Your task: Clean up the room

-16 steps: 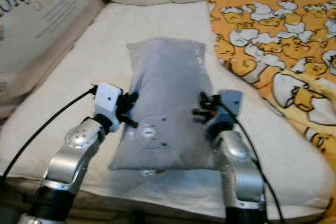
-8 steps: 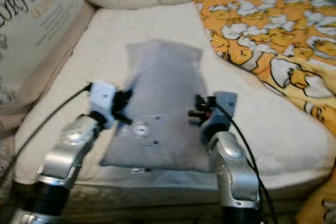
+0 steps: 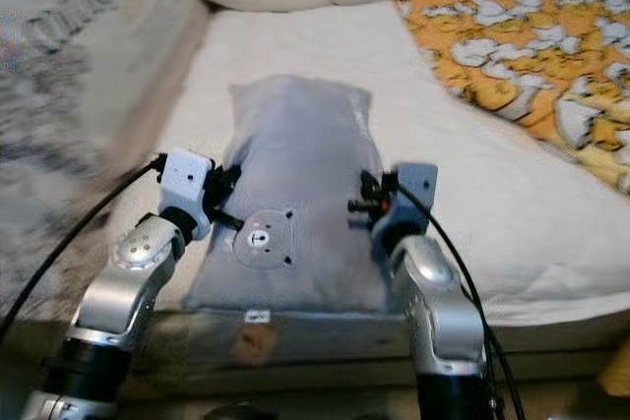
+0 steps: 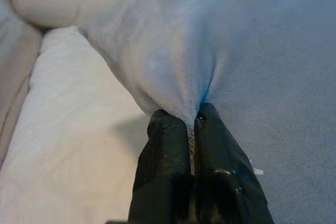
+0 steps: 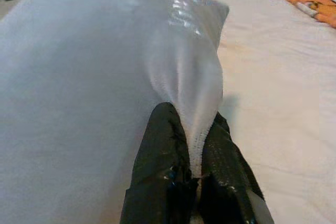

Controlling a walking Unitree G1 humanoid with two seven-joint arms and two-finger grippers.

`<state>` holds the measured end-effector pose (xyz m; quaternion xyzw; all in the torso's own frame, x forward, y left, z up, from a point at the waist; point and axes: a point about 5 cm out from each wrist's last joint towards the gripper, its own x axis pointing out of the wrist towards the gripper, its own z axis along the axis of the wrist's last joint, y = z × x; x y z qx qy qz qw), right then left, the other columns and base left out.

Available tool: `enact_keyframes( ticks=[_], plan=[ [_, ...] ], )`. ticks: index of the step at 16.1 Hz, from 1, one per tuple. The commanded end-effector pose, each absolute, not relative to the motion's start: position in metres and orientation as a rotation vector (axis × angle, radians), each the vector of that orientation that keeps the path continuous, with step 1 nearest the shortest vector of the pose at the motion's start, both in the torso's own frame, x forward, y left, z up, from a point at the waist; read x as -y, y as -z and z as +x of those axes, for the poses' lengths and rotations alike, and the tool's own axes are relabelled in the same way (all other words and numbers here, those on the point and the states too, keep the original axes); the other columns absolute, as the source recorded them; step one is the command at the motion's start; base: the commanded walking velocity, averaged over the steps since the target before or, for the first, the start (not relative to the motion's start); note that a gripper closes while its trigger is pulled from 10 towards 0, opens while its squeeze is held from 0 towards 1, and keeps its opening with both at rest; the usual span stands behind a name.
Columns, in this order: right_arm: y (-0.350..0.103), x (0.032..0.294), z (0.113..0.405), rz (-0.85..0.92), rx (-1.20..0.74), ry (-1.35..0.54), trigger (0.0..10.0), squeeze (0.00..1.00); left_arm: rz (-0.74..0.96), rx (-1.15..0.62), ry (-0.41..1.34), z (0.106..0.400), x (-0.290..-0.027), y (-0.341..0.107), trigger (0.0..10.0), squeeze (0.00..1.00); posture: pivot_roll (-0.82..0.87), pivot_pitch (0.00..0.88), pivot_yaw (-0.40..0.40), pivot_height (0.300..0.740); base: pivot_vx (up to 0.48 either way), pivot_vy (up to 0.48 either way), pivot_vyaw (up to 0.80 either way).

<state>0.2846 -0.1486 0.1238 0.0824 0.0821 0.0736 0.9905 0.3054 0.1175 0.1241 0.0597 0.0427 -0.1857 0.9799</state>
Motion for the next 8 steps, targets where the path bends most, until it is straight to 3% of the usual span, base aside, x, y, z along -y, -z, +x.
enact_keyframes(
  ticks=[1,2,8],
  plan=[
    [-0.1230,0.1563,0.2844,0.164,-0.174,-0.114,10.0,0.00,0.139,-0.052,0.342,0.3066,-0.1227,-0.1314,10.0,0.00,0.02,0.000,0.052,0.740,0.000,0.435,0.00],
    [-0.1224,0.1559,0.2841,0.163,-0.177,-0.117,10.0,0.00,0.138,-0.052,0.340,0.3062,-0.1225,-0.1308,10.0,0.00,0.03,0.000,0.043,0.740,0.000,0.439,0.00],
    [-0.1185,0.1564,0.2847,0.164,-0.197,-0.117,10.0,0.00,0.124,-0.038,0.296,0.3024,-0.1275,-0.1318,10.0,0.00,0.04,0.000,0.019,0.740,0.000,0.000,0.00]
  ],
)
